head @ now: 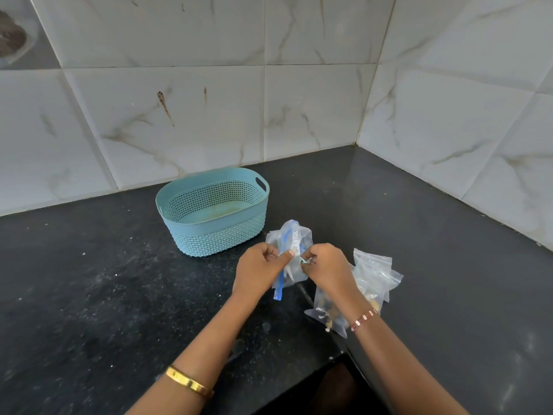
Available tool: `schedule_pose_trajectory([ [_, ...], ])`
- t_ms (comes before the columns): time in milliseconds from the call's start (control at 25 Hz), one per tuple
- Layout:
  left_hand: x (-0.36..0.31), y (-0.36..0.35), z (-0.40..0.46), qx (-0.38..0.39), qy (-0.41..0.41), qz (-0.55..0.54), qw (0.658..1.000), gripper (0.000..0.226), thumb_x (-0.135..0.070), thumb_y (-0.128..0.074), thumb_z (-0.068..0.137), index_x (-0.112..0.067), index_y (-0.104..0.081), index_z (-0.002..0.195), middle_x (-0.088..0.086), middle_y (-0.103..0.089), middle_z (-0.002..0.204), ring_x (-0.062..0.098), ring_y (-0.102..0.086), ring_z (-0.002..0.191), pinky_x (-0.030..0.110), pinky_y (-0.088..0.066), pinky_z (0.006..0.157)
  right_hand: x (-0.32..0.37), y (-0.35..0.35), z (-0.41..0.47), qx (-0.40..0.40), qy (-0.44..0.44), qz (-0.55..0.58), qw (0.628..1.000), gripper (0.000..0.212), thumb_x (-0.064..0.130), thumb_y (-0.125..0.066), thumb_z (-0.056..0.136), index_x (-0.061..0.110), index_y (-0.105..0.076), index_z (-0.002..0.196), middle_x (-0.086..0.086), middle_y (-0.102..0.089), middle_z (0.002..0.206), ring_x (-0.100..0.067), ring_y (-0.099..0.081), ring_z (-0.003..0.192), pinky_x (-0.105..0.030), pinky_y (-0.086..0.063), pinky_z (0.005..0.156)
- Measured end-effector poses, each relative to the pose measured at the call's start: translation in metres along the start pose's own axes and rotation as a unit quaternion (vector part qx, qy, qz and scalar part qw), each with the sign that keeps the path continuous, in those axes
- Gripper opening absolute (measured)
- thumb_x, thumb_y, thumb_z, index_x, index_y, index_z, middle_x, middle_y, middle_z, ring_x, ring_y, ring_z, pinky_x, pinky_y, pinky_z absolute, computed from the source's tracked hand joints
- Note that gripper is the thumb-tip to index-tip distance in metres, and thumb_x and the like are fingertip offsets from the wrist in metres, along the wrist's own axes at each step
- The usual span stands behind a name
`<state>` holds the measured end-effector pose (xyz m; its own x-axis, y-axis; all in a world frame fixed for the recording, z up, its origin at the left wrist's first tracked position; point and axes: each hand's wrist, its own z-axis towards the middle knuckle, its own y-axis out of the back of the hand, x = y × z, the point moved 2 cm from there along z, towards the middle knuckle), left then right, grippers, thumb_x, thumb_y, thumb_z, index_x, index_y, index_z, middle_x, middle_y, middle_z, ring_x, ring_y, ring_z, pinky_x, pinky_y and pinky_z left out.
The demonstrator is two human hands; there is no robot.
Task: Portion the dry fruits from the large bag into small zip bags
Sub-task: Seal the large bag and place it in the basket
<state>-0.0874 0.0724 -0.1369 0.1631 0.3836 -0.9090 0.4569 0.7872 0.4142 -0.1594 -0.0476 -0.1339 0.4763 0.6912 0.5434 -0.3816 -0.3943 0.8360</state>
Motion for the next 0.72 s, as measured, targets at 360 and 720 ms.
schedule_pose_trajectory([
  [360,0.022,0.029,0.017,0.029,0.082,-0.122,0.989,0.013,-0.019,-0.053,0.075,-0.008,-0.052,0.081,0.019,-0.060,0.087,0.031,-0.060,0.083,0.055,-0.051,0.088,-0.021,0.054,0.021,-0.026,-0.064,0.072,0.995,0.007,0.006,-0.068,0.074,0.011,-0.070,0.070,0.003,-0.061,0.061,-0.015,-0.055,0.059,-0.024,-0.042,0.054],
  [720,0.032,0.050,0.022,0.054,0.117,-0.178,0.976,0.020,0.007,-0.045,0.080,-0.011,-0.053,0.081,0.014,-0.059,0.081,0.024,-0.053,0.073,0.036,-0.043,0.065,-0.037,0.010,0.065,0.100,-0.149,-0.028,0.983,0.017,0.015,-0.075,0.072,0.003,-0.072,0.084,-0.010,-0.065,0.072,-0.022,-0.058,0.067,-0.028,-0.045,0.066],
])
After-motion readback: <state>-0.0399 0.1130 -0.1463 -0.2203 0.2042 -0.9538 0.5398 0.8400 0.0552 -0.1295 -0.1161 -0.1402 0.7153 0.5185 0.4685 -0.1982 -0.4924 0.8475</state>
